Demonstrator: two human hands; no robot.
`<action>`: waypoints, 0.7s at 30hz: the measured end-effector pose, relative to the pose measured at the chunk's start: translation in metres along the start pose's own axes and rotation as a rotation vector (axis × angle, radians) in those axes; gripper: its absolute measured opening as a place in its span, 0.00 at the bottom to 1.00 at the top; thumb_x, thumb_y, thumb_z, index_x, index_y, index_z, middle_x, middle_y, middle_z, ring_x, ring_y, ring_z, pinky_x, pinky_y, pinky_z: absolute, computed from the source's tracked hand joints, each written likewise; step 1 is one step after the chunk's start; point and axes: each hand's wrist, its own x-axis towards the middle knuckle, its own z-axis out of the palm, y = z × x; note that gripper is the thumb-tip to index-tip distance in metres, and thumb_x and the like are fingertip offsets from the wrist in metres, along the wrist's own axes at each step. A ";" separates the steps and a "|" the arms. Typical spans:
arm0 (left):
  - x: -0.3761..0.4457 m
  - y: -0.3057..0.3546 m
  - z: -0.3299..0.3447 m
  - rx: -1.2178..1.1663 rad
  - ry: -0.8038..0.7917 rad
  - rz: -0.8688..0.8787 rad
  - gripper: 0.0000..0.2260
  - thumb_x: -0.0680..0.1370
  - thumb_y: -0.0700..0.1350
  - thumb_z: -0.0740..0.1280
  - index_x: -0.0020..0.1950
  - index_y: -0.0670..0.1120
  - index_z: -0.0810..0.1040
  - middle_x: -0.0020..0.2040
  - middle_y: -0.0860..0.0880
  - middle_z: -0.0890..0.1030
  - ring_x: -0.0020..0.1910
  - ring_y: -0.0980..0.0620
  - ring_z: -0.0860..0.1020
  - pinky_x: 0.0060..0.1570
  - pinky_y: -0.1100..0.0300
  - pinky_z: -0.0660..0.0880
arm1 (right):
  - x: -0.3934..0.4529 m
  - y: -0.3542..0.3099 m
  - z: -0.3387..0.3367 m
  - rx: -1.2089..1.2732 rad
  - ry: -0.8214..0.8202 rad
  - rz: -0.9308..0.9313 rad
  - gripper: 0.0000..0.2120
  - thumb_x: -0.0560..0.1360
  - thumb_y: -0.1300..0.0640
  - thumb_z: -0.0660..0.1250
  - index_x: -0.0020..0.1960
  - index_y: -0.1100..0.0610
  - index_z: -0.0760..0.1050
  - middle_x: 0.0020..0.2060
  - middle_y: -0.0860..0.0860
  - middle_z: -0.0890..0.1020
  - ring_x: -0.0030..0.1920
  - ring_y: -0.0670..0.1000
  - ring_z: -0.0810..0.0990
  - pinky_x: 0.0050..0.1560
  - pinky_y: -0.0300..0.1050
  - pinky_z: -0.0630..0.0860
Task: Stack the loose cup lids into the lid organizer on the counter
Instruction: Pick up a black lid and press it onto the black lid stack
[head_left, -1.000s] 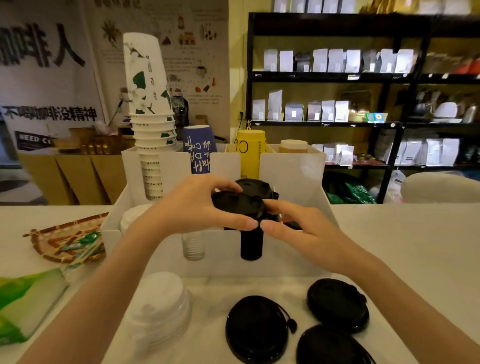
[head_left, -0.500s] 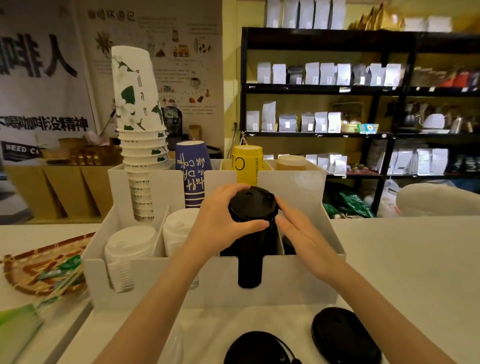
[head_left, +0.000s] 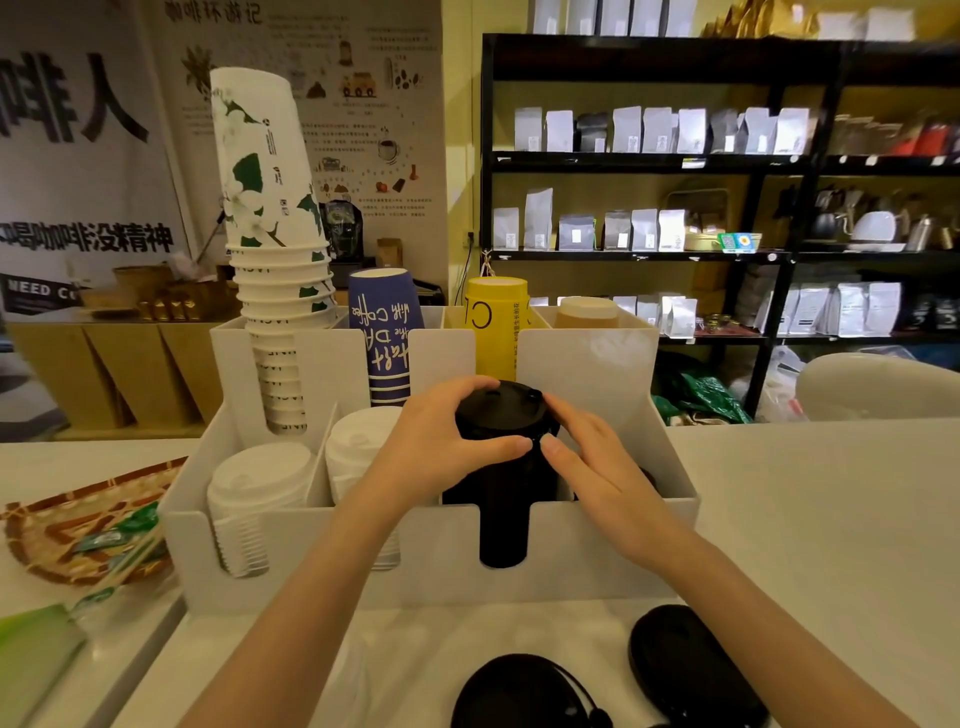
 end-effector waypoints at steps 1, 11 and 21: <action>0.000 0.001 0.001 0.016 0.006 0.005 0.28 0.66 0.53 0.72 0.64 0.50 0.70 0.61 0.49 0.76 0.56 0.56 0.71 0.52 0.65 0.71 | 0.000 0.001 0.000 -0.032 0.002 0.002 0.22 0.78 0.49 0.52 0.70 0.44 0.54 0.67 0.43 0.64 0.64 0.40 0.59 0.65 0.39 0.55; -0.007 0.004 0.008 0.059 0.018 -0.012 0.29 0.69 0.53 0.69 0.67 0.48 0.67 0.70 0.49 0.66 0.66 0.53 0.65 0.56 0.68 0.63 | -0.001 0.003 0.002 -0.152 -0.022 -0.017 0.26 0.77 0.46 0.53 0.72 0.45 0.48 0.70 0.44 0.59 0.66 0.38 0.53 0.66 0.39 0.52; -0.017 -0.004 0.026 0.111 0.045 -0.015 0.27 0.74 0.54 0.61 0.71 0.50 0.59 0.76 0.48 0.49 0.74 0.48 0.51 0.71 0.54 0.54 | -0.050 -0.021 -0.012 -0.040 0.045 -0.067 0.29 0.74 0.51 0.63 0.71 0.45 0.53 0.64 0.38 0.65 0.65 0.35 0.63 0.58 0.23 0.62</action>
